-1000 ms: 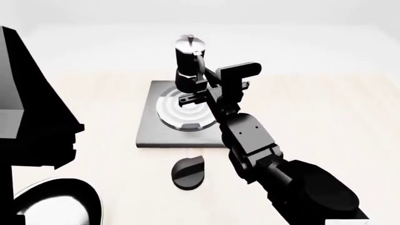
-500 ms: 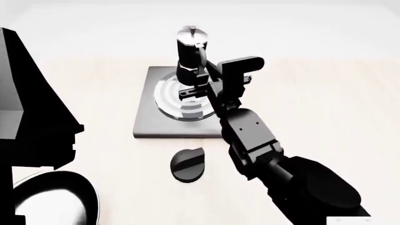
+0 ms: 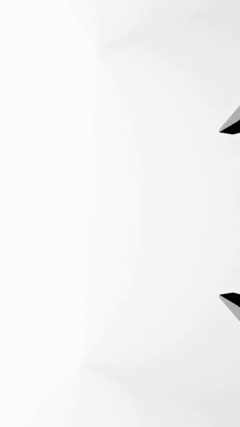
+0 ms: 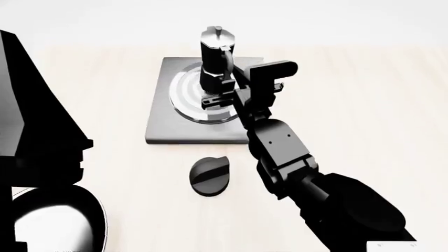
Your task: Turn on the stove and put the moka pot on it.
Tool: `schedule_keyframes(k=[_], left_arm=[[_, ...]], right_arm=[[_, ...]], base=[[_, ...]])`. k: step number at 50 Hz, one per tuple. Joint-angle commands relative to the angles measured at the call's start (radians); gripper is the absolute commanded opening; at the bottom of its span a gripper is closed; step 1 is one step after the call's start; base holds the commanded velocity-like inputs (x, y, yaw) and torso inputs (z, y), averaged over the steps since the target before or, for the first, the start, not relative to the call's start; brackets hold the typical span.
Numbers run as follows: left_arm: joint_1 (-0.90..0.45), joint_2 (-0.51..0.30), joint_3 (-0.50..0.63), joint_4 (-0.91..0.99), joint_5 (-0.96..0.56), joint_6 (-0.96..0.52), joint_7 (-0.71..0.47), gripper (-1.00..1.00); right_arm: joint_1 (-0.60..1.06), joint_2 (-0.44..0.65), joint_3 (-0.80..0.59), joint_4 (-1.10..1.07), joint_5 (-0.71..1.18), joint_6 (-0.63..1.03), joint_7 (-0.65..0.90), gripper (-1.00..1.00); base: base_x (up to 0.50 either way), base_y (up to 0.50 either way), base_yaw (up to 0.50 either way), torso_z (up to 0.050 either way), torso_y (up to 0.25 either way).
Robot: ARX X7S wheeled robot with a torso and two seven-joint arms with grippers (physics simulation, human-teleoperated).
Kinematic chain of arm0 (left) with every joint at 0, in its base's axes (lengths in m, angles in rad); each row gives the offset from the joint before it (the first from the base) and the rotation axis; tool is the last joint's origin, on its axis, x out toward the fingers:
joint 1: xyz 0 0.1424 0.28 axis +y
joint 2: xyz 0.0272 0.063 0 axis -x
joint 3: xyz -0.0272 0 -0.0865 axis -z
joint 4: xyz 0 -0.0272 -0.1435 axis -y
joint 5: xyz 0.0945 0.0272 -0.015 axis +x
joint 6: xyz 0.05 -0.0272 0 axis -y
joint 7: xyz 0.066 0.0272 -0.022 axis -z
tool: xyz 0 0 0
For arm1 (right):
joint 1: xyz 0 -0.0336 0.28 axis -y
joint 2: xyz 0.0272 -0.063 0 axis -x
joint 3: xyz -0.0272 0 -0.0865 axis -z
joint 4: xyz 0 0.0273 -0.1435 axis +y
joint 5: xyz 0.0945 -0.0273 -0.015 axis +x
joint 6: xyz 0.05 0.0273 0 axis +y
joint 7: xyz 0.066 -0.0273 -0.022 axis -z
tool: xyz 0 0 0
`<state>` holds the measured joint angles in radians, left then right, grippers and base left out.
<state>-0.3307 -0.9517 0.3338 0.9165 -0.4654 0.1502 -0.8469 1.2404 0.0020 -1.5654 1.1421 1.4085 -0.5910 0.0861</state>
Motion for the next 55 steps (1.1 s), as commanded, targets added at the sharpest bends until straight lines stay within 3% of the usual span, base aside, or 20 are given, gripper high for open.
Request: schedule_keyframes(k=[1,42,43,55], left_arm=[[0.002,0.004,0.003,-0.002,0.004,0.002,0.002,1.0],[0.021,0.017,0.001,-0.021,0.014,0.04,0.014,1.0],[0.02,0.017,0.001,-0.021,0.014,0.041,0.014,1.0],[0.015,0.019,0.003,-0.019,0.013,0.035,0.015,1.0]], right_arm=[[0.017,-0.002,0.027,-0.01,-0.043,-0.002,-0.001,-1.0],[-0.021,-0.002,0.025,0.004,-0.026,0.015,-0.014,-1.0],[-0.014,-0.002,0.025,0.003,-0.024,0.022,-0.013,1.0],[-0.009,-0.002,0.024,-0.001,-0.024,0.026,-0.014,1.0]], base=[[0.0,0.0,0.0,0.0,-0.096],[0.0,0.0,0.0,0.0,-0.013],[0.0,0.0,0.0,0.0,0.0],[0.0,0.0,0.0,0.0,0.0]])
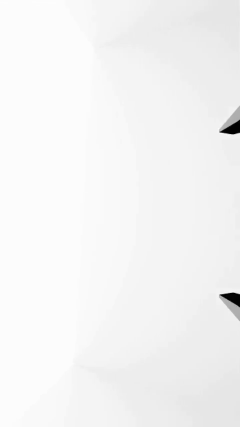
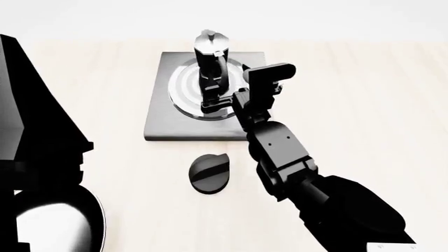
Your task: Turn on the stove and put the moka pot on it.
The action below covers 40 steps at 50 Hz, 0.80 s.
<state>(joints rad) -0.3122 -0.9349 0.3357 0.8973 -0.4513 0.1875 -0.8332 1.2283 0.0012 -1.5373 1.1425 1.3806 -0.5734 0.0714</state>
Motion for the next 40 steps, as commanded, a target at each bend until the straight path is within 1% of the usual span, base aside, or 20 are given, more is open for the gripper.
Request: schedule_keyframes(k=[1,14,20,32,40], left_arm=[[-0.009,0.004,0.002,0.0,-0.003,-0.005,0.003,1.0],[0.0,0.001,-0.001,0.003,0.002,-0.002,0.001,1.0],[-0.001,0.001,-0.004,-0.004,-0.003,-0.002,0.001,1.0],[-0.044,0.0,-0.012,-0.019,-0.041,-0.029,0.0,1.0],[-0.1,0.006,-0.006,-0.052,-0.062,-0.066,0.013,1.0]], right_arm=[[-0.006,-0.001,-0.004,-0.001,0.002,-0.005,-0.004,1.0],[0.011,-0.001,-0.005,-0.014,0.003,-0.011,-0.004,1.0],[0.041,-0.001,-0.003,-0.033,0.008,-0.021,-0.007,1.0],[0.141,0.005,0.011,-0.038,0.038,-0.029,-0.03,1.0],[0.221,0.123,-0.005,-0.262,0.004,-0.018,0.082,1.0]], base=[[0.0,0.0,0.0,0.0,0.0],[0.0,0.0,0.0,0.0,0.0],[0.0,0.0,0.0,0.0,0.0],[0.0,0.0,0.0,0.0,0.0],[0.0,0.0,0.0,0.0,0.0]])
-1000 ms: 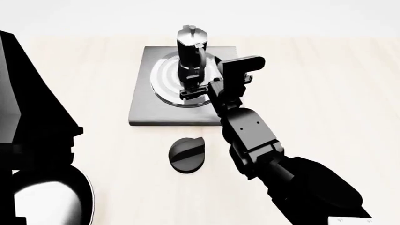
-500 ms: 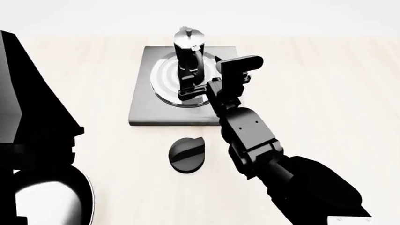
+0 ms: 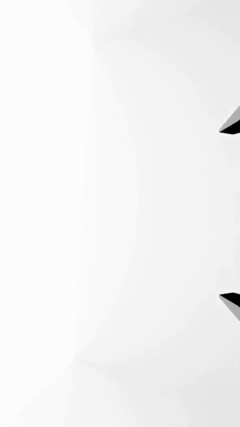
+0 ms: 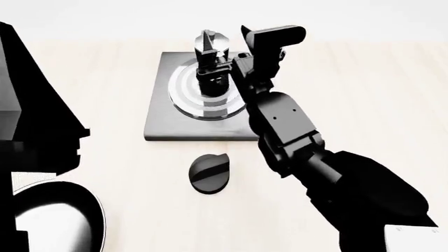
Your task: Turn on the stove and put the moka pot on it.
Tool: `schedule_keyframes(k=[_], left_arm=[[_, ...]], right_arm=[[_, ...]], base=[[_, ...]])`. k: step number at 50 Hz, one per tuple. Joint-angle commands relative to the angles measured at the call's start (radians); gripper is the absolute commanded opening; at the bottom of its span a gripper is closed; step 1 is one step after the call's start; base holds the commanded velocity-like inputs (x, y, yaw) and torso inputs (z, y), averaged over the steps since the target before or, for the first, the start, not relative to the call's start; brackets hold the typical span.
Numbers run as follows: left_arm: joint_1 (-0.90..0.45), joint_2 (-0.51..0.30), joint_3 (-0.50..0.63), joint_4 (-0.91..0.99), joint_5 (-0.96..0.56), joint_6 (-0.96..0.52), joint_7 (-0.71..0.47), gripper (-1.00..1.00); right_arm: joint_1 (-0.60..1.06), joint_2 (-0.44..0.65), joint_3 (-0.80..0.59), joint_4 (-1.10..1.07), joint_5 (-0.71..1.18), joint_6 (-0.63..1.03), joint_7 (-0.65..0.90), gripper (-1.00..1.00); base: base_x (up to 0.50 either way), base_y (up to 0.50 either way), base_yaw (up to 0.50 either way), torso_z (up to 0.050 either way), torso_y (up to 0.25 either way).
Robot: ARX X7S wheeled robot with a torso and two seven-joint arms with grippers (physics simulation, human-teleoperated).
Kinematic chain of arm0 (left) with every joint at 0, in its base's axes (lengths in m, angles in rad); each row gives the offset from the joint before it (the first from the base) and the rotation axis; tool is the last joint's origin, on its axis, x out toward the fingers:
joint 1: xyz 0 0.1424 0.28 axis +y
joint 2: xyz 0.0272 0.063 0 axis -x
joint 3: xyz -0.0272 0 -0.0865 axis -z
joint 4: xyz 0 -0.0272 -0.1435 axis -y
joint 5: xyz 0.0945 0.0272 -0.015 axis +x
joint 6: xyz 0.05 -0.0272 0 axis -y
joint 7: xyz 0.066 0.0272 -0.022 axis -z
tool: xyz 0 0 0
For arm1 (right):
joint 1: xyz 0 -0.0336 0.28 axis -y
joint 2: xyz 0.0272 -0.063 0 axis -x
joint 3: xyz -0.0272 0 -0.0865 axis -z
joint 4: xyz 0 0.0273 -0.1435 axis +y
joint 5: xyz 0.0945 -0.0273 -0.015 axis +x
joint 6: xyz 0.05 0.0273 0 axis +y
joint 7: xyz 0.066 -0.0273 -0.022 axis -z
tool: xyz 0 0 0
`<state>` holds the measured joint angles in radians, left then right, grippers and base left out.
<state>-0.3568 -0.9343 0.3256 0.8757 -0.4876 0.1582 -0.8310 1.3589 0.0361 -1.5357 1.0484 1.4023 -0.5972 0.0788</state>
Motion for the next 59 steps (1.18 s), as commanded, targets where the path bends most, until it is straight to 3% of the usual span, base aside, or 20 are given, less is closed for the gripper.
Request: schedule_keyframes(k=[1,15,23,36,45,59], left_arm=[[-0.073,0.005,0.002,-0.036,-0.039,-0.046,0.014,1.0],[-0.302,0.014,0.0,-0.077,-0.13,-0.128,0.09,1.0],[-0.409,0.015,-0.009,-0.079,-0.182,-0.184,0.094,1.0],[-0.487,0.014,-0.012,-0.056,-0.216,-0.224,0.096,1.0],[-0.529,-0.019,-0.032,0.0,-0.257,-0.263,0.071,1.0],[-0.589,-0.075,-0.07,0.087,-0.336,-0.304,0.024,1.0]], right_arm=[[0.104,0.106,-0.005,-0.199,-0.025,-0.002,0.098,1.0],[0.302,0.325,-0.047,-0.503,-0.23,-0.014,0.492,1.0],[0.449,0.53,-0.065,-0.799,-0.373,0.041,0.722,1.0],[0.652,0.758,-0.068,-1.238,-0.528,0.205,0.922,1.0],[0.768,0.925,-0.046,-1.486,-0.537,0.297,0.956,1.0],[0.925,1.072,0.017,-1.781,-0.497,0.471,0.999,1.0]], base=[[0.0,0.0,0.0,0.0,0.0],[0.0,0.0,0.0,0.0,0.0],[0.0,0.0,0.0,0.0,0.0],[0.0,0.0,0.0,0.0,0.0],[0.0,0.0,0.0,0.0,0.0],[0.0,0.0,0.0,0.0,0.0]])
